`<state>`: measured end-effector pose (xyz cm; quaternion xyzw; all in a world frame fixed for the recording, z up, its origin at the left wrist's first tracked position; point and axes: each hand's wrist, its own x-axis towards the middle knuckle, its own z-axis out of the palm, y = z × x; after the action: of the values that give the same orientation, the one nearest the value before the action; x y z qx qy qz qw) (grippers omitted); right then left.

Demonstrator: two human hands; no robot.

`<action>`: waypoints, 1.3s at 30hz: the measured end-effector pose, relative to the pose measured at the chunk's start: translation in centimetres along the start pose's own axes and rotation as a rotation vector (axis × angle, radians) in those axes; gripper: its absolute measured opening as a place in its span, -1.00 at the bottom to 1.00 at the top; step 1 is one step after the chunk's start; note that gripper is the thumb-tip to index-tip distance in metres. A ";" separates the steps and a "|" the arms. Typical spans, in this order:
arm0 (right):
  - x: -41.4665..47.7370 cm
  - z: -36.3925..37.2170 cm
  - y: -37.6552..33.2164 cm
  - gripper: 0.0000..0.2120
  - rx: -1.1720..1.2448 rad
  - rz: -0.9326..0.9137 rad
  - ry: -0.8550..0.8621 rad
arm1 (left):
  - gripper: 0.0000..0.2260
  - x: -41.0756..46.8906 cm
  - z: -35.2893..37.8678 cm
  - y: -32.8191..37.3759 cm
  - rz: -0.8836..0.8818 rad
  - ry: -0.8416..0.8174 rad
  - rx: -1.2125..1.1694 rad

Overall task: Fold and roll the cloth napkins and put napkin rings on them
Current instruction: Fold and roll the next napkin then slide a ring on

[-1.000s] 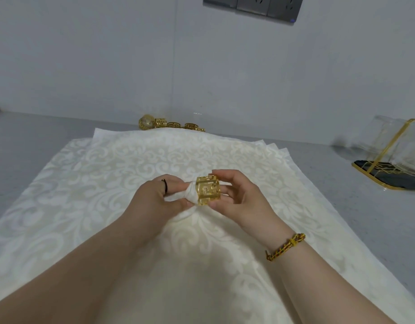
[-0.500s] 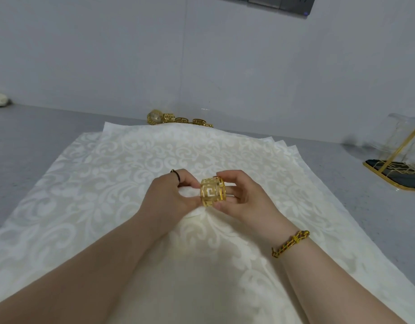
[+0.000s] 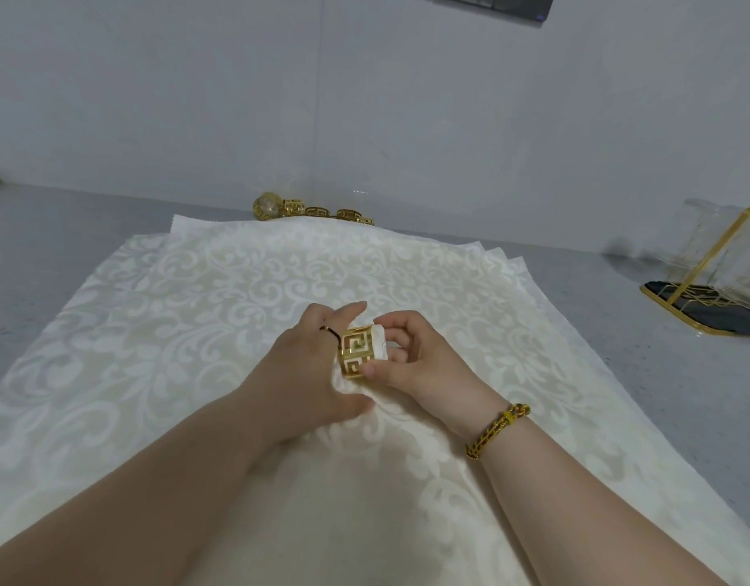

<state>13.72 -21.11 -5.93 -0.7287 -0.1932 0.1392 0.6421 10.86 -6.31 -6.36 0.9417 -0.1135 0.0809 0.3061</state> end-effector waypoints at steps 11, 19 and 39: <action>-0.4 -0.2 -1.5 -0.77 -0.310 0.156 0.076 | -0.42 0.4 0.4 0.4 0.027 0.180 0.153; -0.3 -0.1 -1.6 -0.70 -0.279 0.197 0.101 | -0.46 0.1 0.2 0.7 0.020 0.126 0.142; -0.6 -2.4 -1.6 -0.76 -0.104 0.249 0.109 | -0.52 -0.2 -1.1 0.8 -0.015 0.095 0.401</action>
<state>14.09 -23.35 -4.00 -0.7859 -0.0730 0.1680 0.5906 10.39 -6.26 -5.04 0.9797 -0.0737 0.1441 0.1178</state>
